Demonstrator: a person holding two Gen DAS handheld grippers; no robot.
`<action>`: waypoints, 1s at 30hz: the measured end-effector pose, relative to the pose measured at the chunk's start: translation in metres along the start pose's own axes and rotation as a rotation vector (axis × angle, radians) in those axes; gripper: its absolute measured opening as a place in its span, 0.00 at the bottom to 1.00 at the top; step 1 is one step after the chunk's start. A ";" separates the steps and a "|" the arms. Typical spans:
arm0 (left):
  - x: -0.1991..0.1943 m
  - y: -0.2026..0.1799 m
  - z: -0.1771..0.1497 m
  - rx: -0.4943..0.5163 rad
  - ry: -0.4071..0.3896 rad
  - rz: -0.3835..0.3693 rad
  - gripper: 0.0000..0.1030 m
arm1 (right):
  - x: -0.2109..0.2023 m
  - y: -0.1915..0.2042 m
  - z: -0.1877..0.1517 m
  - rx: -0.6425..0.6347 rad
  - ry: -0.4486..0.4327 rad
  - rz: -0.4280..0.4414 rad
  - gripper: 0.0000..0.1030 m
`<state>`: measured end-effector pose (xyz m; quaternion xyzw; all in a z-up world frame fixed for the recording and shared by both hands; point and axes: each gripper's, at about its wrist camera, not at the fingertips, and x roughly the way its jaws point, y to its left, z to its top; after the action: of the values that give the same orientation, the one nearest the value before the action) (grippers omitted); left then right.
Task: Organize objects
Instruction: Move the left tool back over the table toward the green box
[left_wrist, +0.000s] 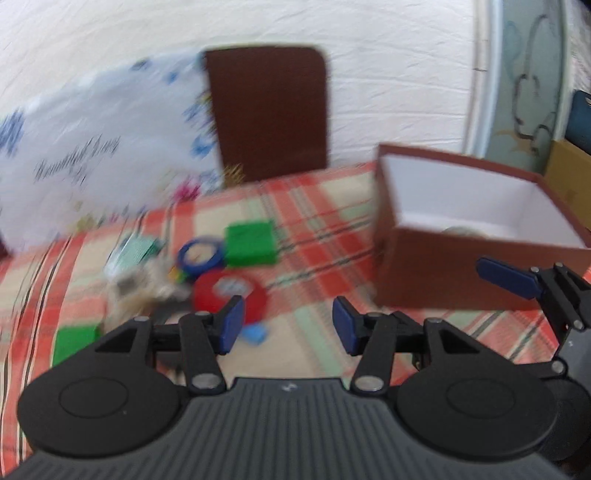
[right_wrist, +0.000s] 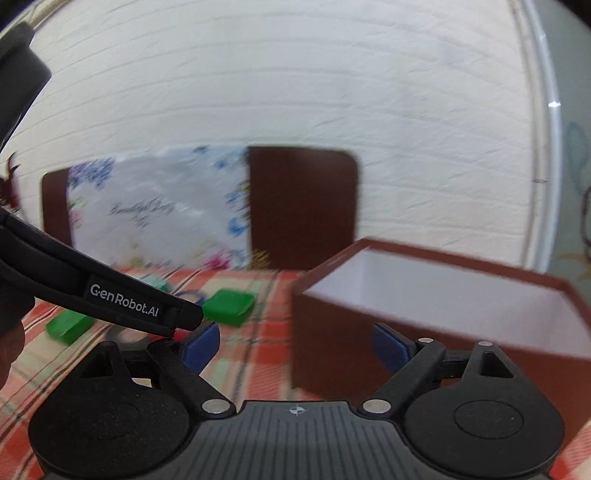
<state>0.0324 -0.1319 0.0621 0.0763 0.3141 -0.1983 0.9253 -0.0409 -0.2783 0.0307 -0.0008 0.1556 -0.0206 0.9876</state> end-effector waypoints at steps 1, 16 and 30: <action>0.002 0.013 -0.007 -0.037 0.021 -0.012 0.53 | 0.006 0.008 -0.002 0.001 0.031 0.031 0.85; 0.010 0.120 -0.072 -0.378 0.093 -0.121 0.53 | 0.055 0.093 -0.010 -0.029 0.281 0.182 0.85; 0.001 0.156 -0.091 -0.463 0.044 -0.152 0.52 | 0.076 0.139 -0.009 -0.143 0.326 0.200 0.85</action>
<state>0.0480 0.0335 -0.0077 -0.1576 0.3762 -0.1884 0.8934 0.0339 -0.1428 -0.0023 -0.0520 0.3137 0.0886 0.9439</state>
